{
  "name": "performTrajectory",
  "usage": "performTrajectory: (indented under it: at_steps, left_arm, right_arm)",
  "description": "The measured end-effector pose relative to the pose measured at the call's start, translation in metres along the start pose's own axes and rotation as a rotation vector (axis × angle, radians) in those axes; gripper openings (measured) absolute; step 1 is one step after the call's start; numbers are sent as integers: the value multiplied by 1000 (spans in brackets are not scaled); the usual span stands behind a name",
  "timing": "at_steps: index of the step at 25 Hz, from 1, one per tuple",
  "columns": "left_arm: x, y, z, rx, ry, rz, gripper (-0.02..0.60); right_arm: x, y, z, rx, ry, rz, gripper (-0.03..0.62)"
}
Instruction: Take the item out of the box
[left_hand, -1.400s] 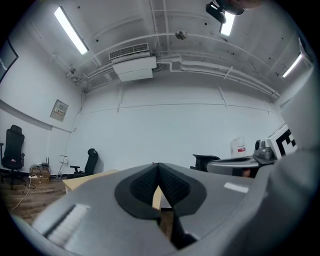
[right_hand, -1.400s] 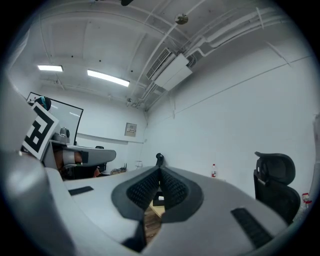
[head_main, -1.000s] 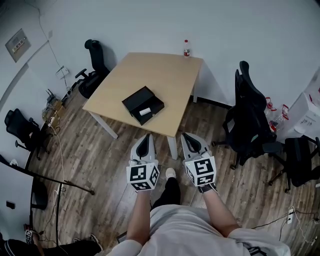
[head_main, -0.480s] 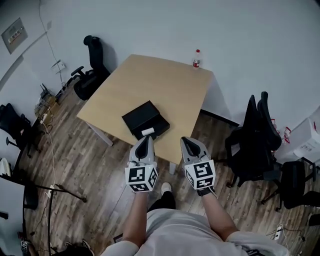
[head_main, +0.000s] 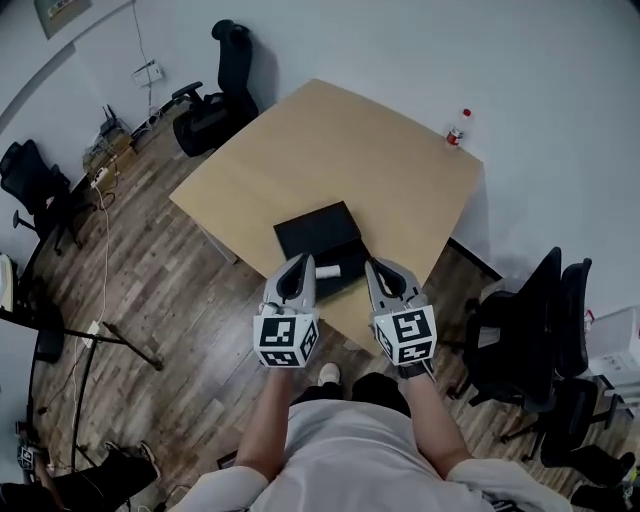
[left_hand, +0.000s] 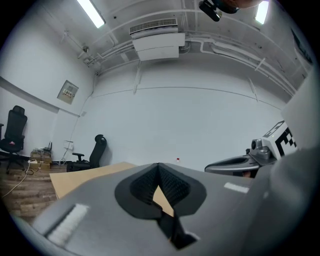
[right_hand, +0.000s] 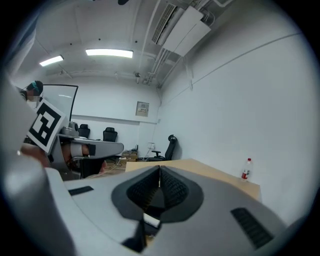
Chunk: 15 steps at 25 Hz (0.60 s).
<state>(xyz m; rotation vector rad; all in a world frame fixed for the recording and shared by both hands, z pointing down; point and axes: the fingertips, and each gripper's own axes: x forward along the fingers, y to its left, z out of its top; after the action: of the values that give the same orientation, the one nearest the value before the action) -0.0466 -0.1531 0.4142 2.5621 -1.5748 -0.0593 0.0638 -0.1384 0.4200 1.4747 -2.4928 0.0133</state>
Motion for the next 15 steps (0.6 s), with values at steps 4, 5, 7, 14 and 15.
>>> performTrajectory:
  at_steps: [4,5,7,14,15]
  left_arm:
    - [13,32,-14,-14,33,45,6]
    - [18,36,-18,-17,38,57,6]
    - [32,37,-26,-16,46,71,6]
    - [68,51,-64,-26,106,104,6]
    - [73,52,-68,-27,112,107,6]
  right_arm:
    - [32,10,-9,-26,50,73,14]
    - [39,9,-13,-31,60,91,14]
    - [53,3,-24,-37,80,130,14]
    - [108,-2,-67,-73,195,266,14]
    - [114,-2,-74,-74,212,284,14]
